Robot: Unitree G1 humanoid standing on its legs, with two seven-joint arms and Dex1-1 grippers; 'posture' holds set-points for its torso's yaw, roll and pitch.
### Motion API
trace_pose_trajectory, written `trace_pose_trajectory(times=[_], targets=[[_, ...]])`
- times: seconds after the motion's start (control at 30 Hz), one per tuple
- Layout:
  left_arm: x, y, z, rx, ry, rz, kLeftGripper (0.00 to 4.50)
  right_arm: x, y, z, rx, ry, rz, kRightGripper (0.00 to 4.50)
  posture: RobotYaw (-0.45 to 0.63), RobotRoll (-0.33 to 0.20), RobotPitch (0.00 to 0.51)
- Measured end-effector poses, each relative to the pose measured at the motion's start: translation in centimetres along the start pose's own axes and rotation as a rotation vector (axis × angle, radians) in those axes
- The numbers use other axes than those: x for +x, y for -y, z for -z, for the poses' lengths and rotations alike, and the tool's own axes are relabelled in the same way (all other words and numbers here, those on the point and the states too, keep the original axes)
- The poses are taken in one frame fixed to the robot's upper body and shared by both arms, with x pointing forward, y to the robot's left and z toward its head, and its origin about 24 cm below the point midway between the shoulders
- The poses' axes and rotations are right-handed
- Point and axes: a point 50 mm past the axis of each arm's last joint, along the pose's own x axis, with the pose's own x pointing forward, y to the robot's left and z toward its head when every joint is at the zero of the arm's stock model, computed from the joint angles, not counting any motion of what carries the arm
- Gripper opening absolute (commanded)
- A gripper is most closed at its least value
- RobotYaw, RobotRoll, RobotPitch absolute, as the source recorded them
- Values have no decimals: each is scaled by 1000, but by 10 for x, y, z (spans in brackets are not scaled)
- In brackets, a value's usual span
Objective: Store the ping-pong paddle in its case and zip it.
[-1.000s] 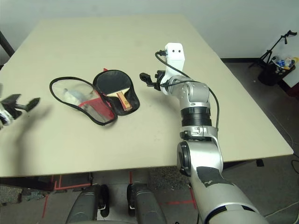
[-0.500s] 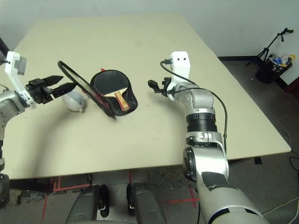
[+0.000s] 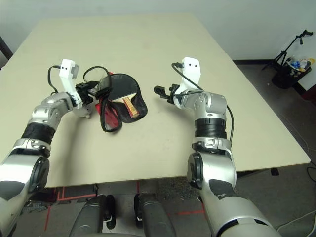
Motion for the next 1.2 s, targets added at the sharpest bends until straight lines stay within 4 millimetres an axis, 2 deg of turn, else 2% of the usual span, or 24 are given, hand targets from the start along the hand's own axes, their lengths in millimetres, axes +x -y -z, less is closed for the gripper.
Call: trace_pose_trajectory(times=[0.1,0.27,0.33,0.5,0.73,0.83,1.03,1.1,1.2], targets=[[14,13,-10,-24,51,30,4500,-2,0,1,5,-2,3,4464,-90,0,170],[27,24,-47,-93,205,40,4500,-2,-3,0,10,10,-1,4464,-90,0,162],[29,26,-55,-107,244,42,4500,-2,-3,0,13,11,-6,4464,-91,0,159],[30,26,-58,-130,267,29,4500,-2,-5,-1,43,22,-20,4464,-79,0,148],[17,23,-73,-71,292,86,4500,0,-12,10,296,-70,-90,4464,-58,0,134],[4,21,-67,-15,256,119,4500,0,-14,18,377,-135,-107,4464,-48,0,131],[-36,1,-21,17,87,53,4500,-3,-17,33,451,-223,-120,4464,-30,0,133],[-45,0,-17,19,64,39,4500,-6,-17,35,448,-242,-121,4464,-20,0,137],[-52,7,-24,38,74,51,4500,-7,-23,40,457,-281,-149,4464,-16,0,139]])
